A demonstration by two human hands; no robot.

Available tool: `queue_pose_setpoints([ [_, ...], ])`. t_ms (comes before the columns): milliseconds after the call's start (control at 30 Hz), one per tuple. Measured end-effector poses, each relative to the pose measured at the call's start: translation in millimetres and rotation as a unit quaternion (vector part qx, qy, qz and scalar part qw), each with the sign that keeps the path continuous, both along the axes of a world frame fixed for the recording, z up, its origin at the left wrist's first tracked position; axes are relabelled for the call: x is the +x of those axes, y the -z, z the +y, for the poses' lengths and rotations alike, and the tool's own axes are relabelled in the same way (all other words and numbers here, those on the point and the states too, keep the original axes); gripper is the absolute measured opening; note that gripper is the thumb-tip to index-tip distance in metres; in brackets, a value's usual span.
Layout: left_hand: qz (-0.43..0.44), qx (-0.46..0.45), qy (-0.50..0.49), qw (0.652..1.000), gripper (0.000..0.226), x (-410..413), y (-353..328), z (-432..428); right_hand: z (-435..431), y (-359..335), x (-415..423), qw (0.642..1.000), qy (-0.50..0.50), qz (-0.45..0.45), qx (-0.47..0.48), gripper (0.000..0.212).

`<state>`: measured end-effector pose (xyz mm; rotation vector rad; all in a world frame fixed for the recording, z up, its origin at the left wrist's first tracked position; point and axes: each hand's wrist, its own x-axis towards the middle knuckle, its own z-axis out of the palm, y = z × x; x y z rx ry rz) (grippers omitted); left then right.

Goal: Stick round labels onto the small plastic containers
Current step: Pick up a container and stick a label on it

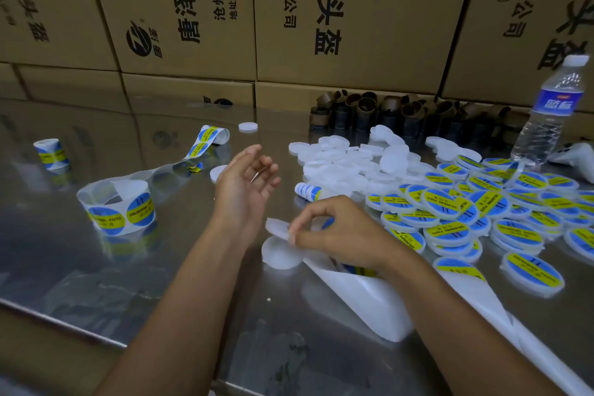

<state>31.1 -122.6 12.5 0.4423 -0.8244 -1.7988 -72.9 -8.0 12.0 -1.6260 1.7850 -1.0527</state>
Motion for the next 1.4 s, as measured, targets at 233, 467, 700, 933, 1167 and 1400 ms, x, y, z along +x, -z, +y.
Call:
queue_pose_setpoints([
  [233,-0.039,-0.044,0.061,0.996,0.018,-9.5,5.7,8.4,1.7,-4.7,-11.9,0.979,0.042,-0.166,-0.110,0.016],
  [467,-0.065,-0.117,0.136,0.982,0.026,-18.1,6.2,22.6,-3.5,0.6,-20.3,0.948,0.081,-0.281,-0.123,0.012],
  [700,-0.041,-0.128,0.159,0.978,0.030,-20.0,8.6,24.7,-6.5,-1.6,-21.3,0.931,0.101,-0.325,-0.129,0.012],
  [933,-0.002,-0.080,0.122,0.989,0.022,-18.8,10.0,19.4,-12.1,11.8,-37.4,0.922,0.322,-0.099,-0.188,0.016],
  [1167,-0.011,-0.056,0.116,0.992,0.015,-18.0,11.4,16.5,-22.1,28.8,-39.2,0.960,0.267,0.004,-0.086,0.036],
  [1400,0.029,-0.064,0.138,0.988,0.016,-20.0,13.1,14.3,-27.1,31.6,-41.6,0.942,0.317,0.085,-0.066,0.021],
])
